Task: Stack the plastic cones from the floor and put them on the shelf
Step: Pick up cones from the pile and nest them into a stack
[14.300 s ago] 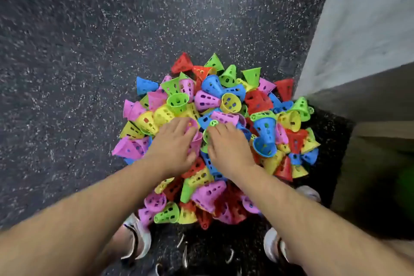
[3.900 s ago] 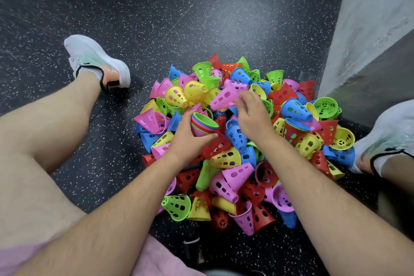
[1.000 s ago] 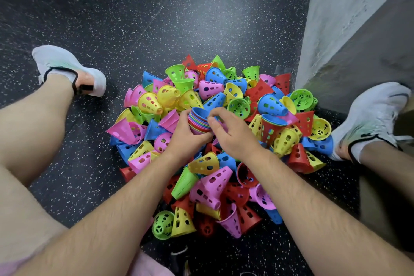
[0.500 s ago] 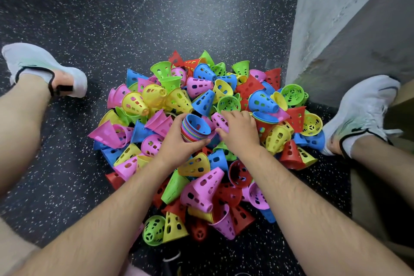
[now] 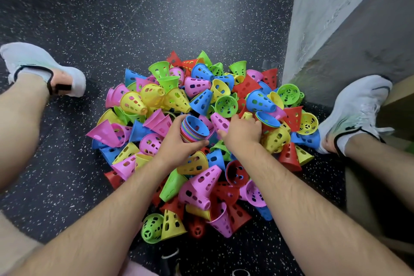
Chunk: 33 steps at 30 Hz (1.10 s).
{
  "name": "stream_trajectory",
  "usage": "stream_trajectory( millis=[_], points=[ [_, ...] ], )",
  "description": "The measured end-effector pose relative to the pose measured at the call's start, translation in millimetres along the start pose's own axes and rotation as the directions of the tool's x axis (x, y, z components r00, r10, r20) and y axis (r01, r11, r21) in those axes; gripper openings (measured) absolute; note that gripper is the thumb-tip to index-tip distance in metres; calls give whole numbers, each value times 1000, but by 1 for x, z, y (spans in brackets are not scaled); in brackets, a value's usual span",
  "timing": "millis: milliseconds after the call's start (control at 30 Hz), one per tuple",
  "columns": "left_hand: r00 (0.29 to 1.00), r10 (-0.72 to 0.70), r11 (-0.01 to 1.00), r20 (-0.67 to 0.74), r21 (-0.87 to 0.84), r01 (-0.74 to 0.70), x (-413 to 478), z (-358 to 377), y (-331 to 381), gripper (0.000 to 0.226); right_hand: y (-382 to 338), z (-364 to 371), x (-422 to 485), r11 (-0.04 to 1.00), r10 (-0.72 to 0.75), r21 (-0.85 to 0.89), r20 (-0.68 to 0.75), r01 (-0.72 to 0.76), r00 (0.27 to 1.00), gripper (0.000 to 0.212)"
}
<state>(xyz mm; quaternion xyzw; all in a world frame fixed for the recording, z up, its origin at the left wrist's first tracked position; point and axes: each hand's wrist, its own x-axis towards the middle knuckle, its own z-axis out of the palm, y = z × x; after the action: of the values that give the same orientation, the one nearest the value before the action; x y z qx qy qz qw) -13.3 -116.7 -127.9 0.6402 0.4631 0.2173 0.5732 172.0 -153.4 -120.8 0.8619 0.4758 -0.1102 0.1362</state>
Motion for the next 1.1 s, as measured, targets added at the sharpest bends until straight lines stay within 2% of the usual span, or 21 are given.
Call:
stream_trajectory(
  millis=[133,233,267,333,400,467,567,667,767,833,900,1000,1100],
  points=[
    [1000,-11,1000,-2,-7,11,-1,-1,-2,71,-3,4,-2,997,-41,66,-26,42,999,46],
    [1000,-15,1000,8,-4,15,-3,-1,-3,74,-3,7,-1,948,-42,310,-108,74,993,31],
    [1000,-14,1000,7,-4,14,-2,-2,-4,74,-3,9,0,889,-30,450,-138,89,990,26],
    [1000,-16,1000,2,10,16,-2,-3,-6,75,-2,8,-1,702,8,704,-159,108,987,29],
    [1000,-19,1000,-9,24,19,-1,-4,-6,77,-1,1,-3,577,38,801,-219,157,975,36],
    [1000,-17,999,-23,29,17,1,-4,-7,77,0,-8,-4,538,55,804,-334,253,941,34],
    [998,-14,1000,-59,4,14,4,-3,-9,74,-6,-23,-9,540,31,745,-482,392,875,21],
    [992,0,998,-127,-59,-8,6,-4,-3,69,-23,-34,-17,464,-143,724,-506,510,850,20],
    [970,13,990,-243,-135,-47,9,-12,2,58,-41,-39,-24,399,-329,671,-531,624,781,17],
    [943,15,988,-334,-139,-65,13,-25,2,58,-54,-44,-23,376,-368,682,-511,627,777,18],
    [923,25,993,-384,-97,-68,14,-40,-1,64,-69,-53,-14,383,-328,701,-505,602,798,21],
    [914,5,994,-407,-100,-50,12,-58,-6,65,-98,-68,11,471,-306,681,-469,560,828,26],
    [909,6,990,-416,-126,-64,6,-67,-7,64,-128,-72,31,561,-364,659,-347,501,864,32]
  ],
)
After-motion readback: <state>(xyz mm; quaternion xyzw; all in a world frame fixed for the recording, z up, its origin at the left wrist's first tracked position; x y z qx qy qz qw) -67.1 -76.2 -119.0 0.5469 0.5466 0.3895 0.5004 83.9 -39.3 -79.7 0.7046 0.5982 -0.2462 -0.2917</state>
